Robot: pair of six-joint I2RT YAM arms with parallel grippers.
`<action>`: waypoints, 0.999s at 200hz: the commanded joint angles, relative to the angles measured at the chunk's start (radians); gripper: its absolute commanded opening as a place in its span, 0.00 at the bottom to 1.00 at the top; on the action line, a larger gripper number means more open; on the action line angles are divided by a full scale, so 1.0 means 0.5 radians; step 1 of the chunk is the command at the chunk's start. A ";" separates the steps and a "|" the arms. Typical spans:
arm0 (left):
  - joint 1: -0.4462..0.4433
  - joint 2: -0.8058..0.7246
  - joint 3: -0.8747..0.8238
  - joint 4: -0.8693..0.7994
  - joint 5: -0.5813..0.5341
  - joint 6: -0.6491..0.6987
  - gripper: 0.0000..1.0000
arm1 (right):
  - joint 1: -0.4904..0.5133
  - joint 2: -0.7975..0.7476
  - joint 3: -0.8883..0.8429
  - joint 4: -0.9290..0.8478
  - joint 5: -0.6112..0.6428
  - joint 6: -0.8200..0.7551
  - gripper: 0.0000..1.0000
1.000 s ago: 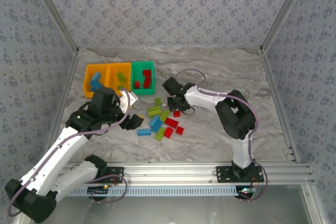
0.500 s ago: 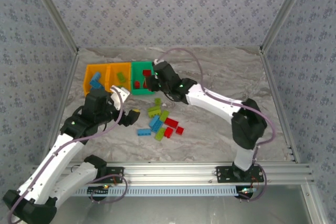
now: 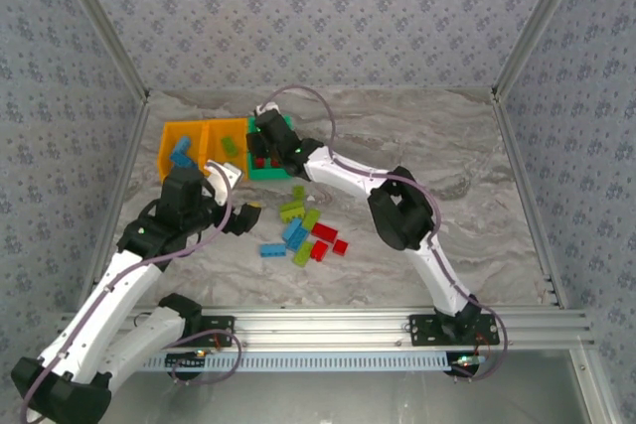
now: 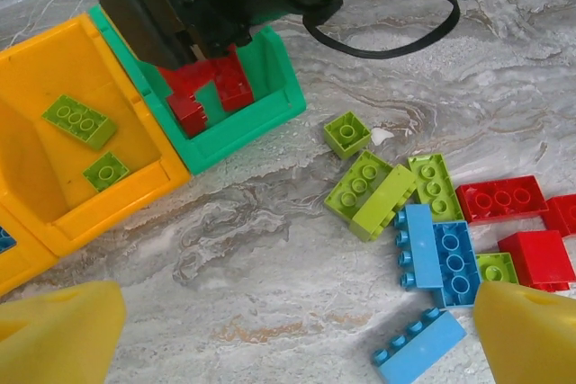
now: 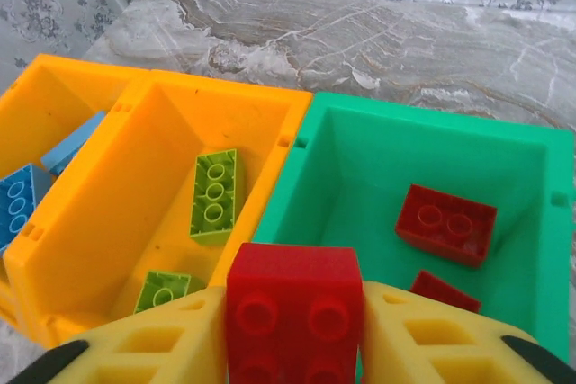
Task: Sort the legos into containers by color
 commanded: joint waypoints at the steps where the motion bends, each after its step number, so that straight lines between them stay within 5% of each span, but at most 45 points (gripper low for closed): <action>1: 0.007 -0.002 0.008 0.031 -0.012 -0.015 0.99 | -0.017 -0.014 0.142 -0.119 0.083 -0.047 0.48; 66: 0.007 0.024 0.008 0.012 -0.057 -0.095 0.99 | -0.009 -0.478 -0.101 -0.608 0.023 -0.105 0.52; 108: -0.021 0.356 0.247 -0.422 -0.026 -0.769 0.97 | -0.018 -1.124 -0.755 -0.867 -0.333 -0.139 0.66; 150: -0.297 0.666 0.108 -0.022 0.071 -1.347 0.90 | -0.017 -1.467 -1.171 -1.158 -0.528 -0.029 0.82; 200: -0.415 1.237 0.206 0.358 -0.035 -1.494 0.97 | -0.082 -1.609 -1.426 -1.156 -0.463 0.092 0.88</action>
